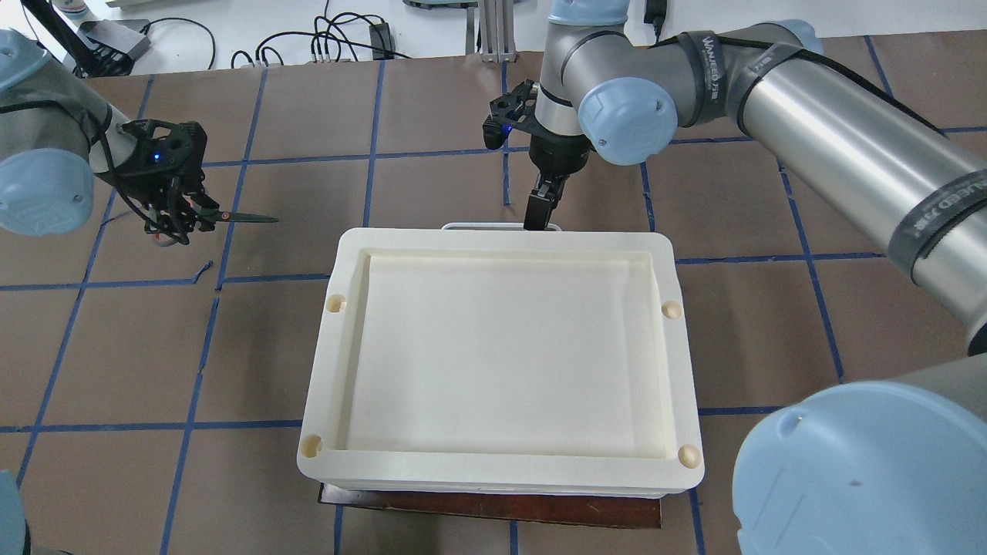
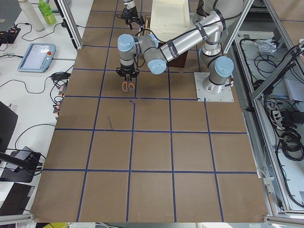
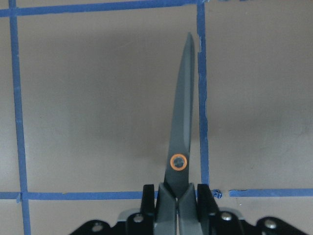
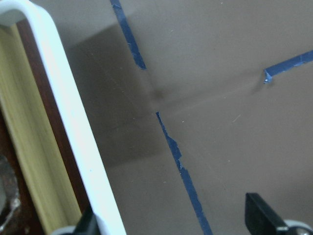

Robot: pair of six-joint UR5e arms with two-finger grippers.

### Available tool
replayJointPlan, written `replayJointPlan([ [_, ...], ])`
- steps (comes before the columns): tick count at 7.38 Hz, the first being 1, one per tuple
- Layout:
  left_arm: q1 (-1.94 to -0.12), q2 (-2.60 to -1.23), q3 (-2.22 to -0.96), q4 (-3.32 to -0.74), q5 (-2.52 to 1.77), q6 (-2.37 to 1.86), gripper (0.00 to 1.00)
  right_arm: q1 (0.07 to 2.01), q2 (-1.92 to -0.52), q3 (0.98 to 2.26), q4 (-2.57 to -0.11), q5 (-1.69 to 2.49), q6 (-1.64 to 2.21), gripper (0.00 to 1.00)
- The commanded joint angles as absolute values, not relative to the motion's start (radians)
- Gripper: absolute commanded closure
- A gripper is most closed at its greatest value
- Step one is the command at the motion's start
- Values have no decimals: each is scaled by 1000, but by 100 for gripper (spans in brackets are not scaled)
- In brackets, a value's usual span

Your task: Place scissors in drawer with both arms

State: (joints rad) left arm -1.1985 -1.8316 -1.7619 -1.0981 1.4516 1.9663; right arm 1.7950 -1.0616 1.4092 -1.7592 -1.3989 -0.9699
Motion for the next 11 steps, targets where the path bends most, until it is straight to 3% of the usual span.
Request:
replayJointPlan([
  [1, -1200, -1813, -1761, -1124, 1427, 1948, 84, 1793, -1016, 1341, -1758, -1397, -965, 0],
  [11, -1437, -1746, -1620, -1298, 1405, 1741, 84, 1761, -896, 1161, -1755, -1397, -960, 0],
])
